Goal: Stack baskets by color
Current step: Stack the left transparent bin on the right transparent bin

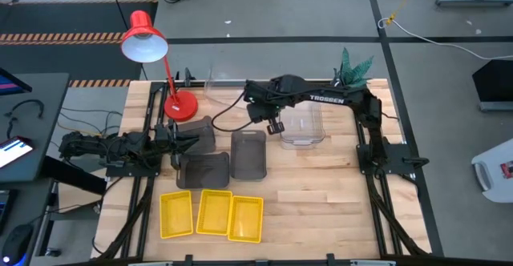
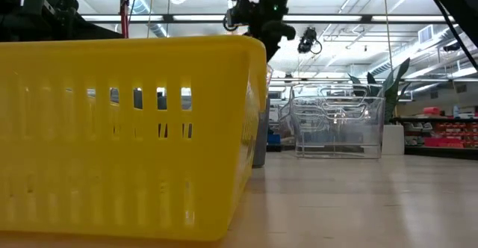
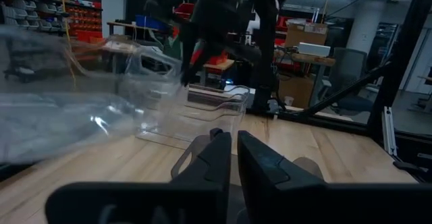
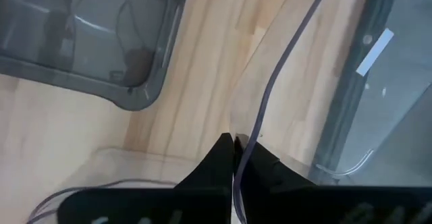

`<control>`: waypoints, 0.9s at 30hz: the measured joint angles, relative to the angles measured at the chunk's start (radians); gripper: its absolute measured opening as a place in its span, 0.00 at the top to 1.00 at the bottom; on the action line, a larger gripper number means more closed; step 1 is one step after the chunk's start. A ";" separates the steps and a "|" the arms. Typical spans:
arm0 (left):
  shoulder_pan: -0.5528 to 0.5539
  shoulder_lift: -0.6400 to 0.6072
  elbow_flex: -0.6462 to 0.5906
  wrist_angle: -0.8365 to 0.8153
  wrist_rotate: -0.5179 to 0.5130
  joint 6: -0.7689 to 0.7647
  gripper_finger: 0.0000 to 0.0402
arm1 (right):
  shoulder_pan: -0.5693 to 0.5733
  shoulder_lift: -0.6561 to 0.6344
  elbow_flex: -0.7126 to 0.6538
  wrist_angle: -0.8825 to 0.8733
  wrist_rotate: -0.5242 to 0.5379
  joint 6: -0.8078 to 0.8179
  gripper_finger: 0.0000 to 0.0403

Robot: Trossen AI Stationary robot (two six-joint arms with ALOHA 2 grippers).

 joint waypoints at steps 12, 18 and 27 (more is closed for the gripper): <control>0.000 0.000 0.000 0.000 0.000 0.000 0.92 | 0.023 -0.001 0.134 -0.207 0.049 0.207 0.97; 0.000 0.000 0.000 0.000 0.000 0.000 0.92 | 0.022 -0.006 0.184 -0.294 0.052 0.364 0.97; 0.000 0.000 0.000 0.000 0.000 0.000 0.91 | 0.022 -0.064 0.192 -0.359 0.051 0.535 0.97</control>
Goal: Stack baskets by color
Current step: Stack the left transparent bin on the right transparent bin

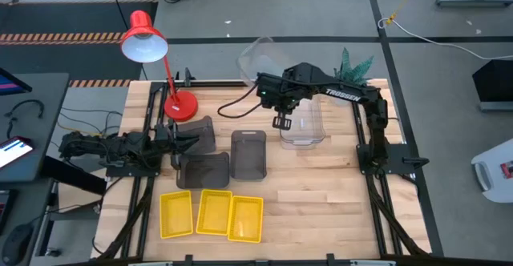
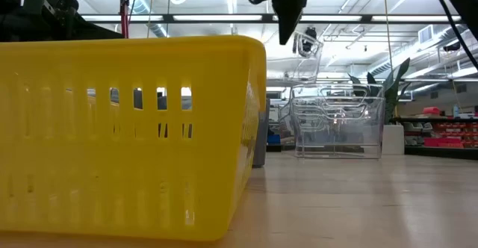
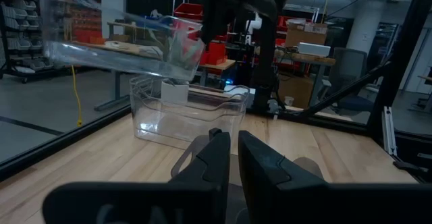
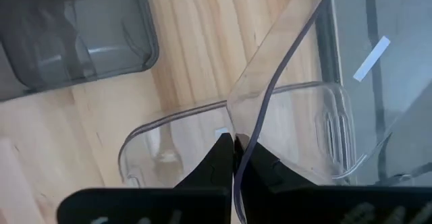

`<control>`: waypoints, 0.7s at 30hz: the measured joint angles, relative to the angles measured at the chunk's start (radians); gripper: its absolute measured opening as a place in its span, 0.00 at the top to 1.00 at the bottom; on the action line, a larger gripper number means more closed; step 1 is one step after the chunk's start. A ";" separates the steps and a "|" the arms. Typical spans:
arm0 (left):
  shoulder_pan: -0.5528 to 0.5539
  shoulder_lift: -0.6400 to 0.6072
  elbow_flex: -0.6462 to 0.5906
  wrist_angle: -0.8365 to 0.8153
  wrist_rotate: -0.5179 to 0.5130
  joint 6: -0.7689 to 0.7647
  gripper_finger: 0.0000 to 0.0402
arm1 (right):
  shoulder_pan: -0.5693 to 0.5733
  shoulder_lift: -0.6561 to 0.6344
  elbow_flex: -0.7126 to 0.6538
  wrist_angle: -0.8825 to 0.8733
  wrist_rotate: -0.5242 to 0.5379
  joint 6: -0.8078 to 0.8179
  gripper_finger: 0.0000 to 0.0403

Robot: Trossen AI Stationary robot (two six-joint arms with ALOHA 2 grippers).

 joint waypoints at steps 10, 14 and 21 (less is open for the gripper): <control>0.000 0.000 0.000 0.000 0.000 0.000 0.93 | 0.011 -0.070 0.000 -0.001 -0.003 0.155 0.97; 0.000 0.000 0.000 0.000 0.000 0.000 0.92 | 0.011 -0.082 0.000 -0.001 -0.003 0.208 0.97; 0.000 0.000 0.000 0.000 0.000 0.000 0.92 | 0.008 -0.083 -0.024 0.000 -0.008 0.262 0.97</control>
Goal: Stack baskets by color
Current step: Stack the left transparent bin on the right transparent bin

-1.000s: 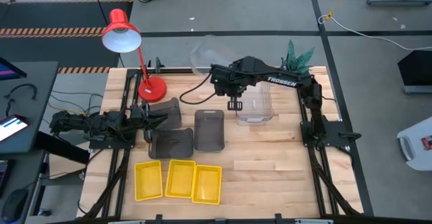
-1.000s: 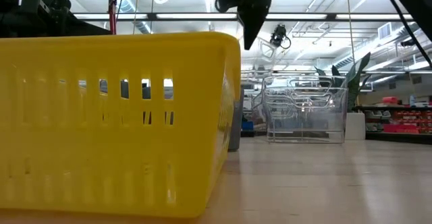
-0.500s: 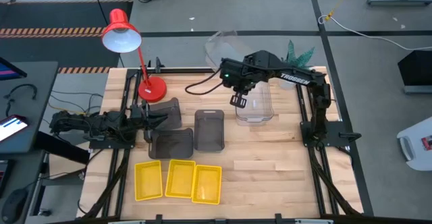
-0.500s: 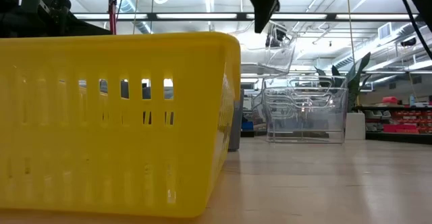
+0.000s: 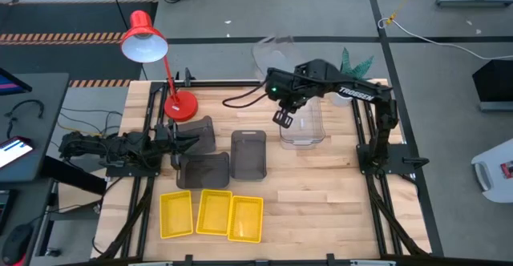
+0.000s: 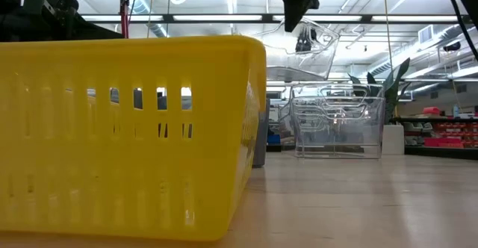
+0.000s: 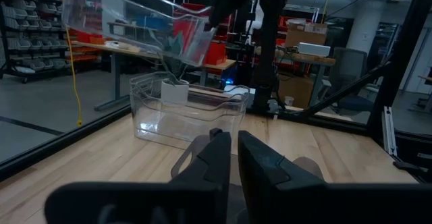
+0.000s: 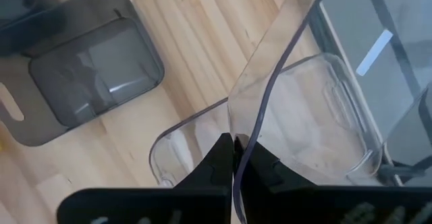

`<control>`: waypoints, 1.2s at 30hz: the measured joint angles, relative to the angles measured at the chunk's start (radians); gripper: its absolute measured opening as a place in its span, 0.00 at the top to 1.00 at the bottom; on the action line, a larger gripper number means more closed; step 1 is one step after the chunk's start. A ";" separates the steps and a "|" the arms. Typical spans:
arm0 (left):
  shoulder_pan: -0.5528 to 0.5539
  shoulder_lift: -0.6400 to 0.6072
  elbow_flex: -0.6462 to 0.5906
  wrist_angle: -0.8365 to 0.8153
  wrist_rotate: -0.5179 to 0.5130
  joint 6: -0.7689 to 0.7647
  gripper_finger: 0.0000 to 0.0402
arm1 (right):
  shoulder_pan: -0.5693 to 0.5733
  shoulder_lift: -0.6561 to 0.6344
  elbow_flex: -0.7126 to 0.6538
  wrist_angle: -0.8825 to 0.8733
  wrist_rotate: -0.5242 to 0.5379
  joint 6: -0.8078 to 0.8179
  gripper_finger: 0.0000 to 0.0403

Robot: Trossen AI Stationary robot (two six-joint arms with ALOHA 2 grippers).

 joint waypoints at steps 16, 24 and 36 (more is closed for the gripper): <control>0.000 0.000 0.000 0.000 0.000 0.000 0.91 | 0.074 0.000 -0.125 -0.002 0.017 0.280 0.97; 0.000 0.000 0.000 0.000 0.000 0.000 0.93 | 0.165 0.001 -0.148 -0.002 0.056 0.438 0.97; 0.000 0.000 0.000 0.000 0.000 0.000 0.90 | 0.239 0.001 -0.149 -0.001 0.126 0.687 0.97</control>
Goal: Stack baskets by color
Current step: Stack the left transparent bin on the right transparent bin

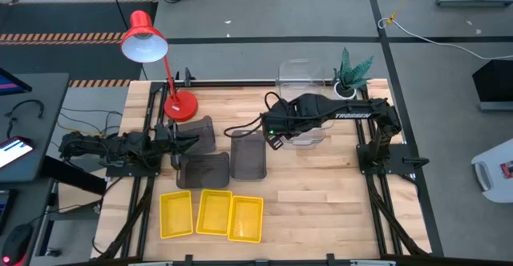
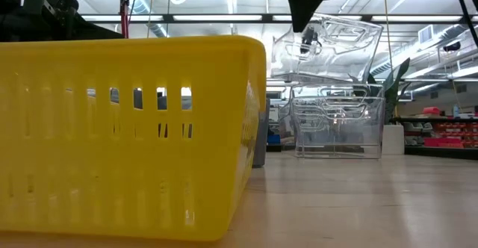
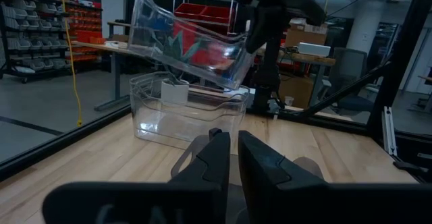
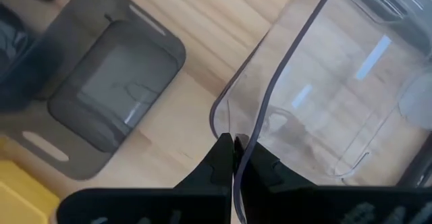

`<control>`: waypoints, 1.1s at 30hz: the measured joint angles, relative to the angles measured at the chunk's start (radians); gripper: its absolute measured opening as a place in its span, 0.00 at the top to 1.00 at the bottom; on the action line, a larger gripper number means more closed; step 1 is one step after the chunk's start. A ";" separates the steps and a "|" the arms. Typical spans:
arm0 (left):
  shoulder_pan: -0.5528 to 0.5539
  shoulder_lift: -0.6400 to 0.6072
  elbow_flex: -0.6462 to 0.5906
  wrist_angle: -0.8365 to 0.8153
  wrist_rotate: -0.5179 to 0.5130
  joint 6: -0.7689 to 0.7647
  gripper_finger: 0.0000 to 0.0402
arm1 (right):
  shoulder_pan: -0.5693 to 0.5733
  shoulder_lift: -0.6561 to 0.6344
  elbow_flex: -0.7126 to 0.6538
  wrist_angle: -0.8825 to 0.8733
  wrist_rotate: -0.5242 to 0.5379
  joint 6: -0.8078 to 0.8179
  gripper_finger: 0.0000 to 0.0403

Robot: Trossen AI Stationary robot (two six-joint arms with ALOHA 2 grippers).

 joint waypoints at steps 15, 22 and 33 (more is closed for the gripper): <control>0.000 0.000 0.000 0.000 0.000 0.000 0.92 | -0.003 0.001 -0.130 0.054 -0.062 0.142 0.97; 0.000 0.000 0.000 0.000 0.000 0.000 0.90 | -0.015 0.001 -0.130 0.102 -0.132 0.162 0.97; 0.000 0.000 0.000 0.000 0.000 0.000 0.93 | -0.051 0.001 -0.130 0.104 -0.241 0.209 0.97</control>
